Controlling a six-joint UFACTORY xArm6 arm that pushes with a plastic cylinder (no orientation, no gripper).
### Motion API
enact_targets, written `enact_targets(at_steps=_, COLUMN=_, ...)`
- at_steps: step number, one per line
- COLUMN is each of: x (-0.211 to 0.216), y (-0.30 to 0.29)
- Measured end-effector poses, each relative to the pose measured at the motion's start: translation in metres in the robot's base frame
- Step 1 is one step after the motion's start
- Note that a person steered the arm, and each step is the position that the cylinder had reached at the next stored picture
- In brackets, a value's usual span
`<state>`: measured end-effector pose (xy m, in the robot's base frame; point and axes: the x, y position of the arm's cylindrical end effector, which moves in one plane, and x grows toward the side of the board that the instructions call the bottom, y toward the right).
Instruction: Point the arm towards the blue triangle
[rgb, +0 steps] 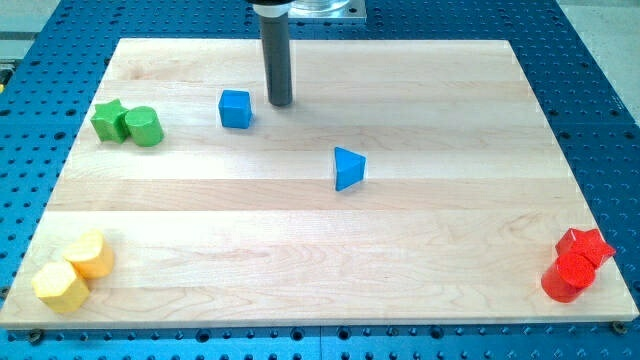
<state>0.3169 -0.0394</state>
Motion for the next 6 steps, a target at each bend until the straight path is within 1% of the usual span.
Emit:
enact_targets(at_steps=1, x=-0.006, y=0.03)
enact_targets(at_steps=3, x=-0.004, y=0.058)
enact_targets(at_steps=4, x=0.0, y=0.117)
enact_targets(at_steps=5, x=0.036, y=0.152)
enact_targets(at_steps=6, x=0.087, y=0.142)
